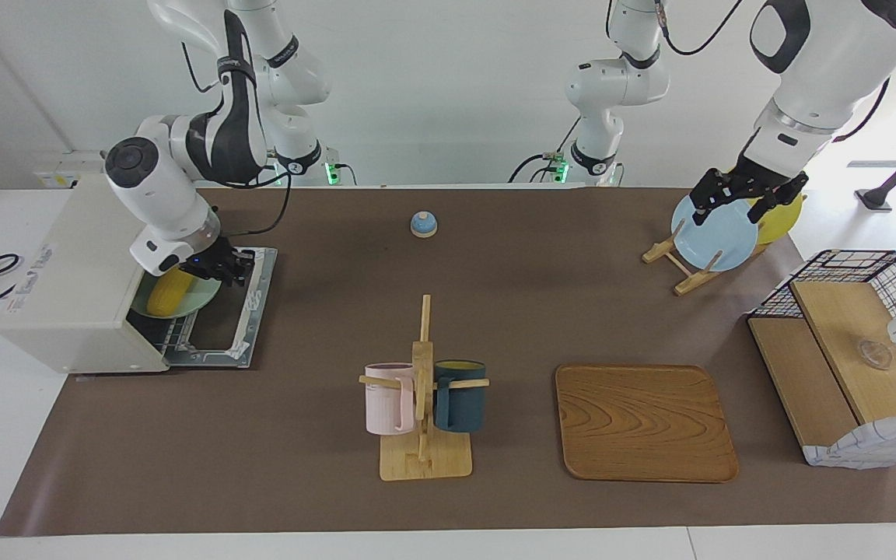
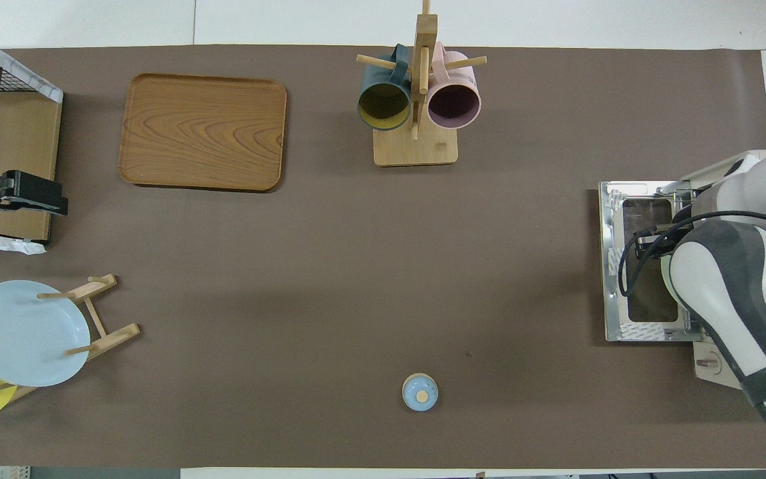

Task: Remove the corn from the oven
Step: 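Grasp the green plate rim inside the oven with the right gripper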

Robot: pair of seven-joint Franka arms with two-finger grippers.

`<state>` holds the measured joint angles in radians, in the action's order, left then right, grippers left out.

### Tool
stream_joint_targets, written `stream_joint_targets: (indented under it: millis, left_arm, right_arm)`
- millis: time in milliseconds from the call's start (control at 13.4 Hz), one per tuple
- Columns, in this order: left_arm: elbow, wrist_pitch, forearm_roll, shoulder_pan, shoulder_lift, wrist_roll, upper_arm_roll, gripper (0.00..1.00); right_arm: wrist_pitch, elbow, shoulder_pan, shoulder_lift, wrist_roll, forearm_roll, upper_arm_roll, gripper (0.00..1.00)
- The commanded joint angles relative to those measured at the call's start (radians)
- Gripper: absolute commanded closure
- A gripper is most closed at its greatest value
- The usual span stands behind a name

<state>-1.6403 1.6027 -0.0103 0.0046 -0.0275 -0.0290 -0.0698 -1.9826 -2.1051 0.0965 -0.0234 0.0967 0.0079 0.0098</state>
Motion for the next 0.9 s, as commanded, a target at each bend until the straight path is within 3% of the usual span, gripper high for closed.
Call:
stream_joint_targets:
  millis: [0, 821]
  left_arm:
    - [-0.036, 0.022, -0.01, 0.0, -0.031, 0.0, 0.005, 0.0]
    - [-0.038, 0.02, -0.01, -0.009, -0.031, 0.001, 0.004, 0.0]
  right_arm:
    - [-0.004, -0.05, 0.028, 0.026, 0.011, -0.019, 0.007, 0.69]
    - [-0.015, -0.089, 0.06, 0.042, 0.058, -0.069, 0.007, 0.7]
